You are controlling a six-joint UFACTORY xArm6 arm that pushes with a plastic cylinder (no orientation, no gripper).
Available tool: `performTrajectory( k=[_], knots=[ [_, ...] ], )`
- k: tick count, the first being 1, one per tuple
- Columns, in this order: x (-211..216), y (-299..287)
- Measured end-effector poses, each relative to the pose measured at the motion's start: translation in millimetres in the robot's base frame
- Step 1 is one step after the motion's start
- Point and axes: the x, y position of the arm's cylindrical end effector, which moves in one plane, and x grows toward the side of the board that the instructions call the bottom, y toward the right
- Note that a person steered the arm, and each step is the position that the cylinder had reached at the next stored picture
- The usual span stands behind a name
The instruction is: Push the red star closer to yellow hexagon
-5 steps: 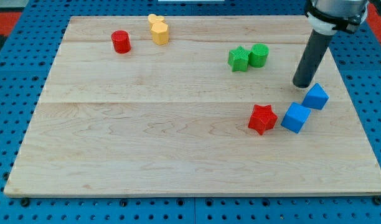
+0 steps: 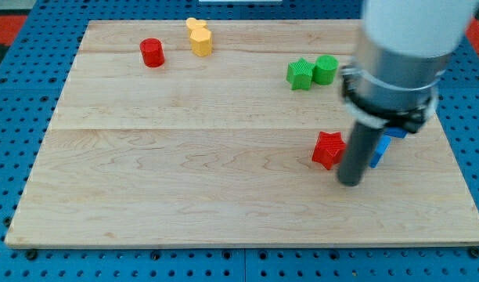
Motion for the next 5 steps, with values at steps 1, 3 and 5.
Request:
performTrajectory(
  k=[1, 3, 5],
  knots=[
    [-28, -28],
    [-138, -76],
    [-201, -167]
  ],
)
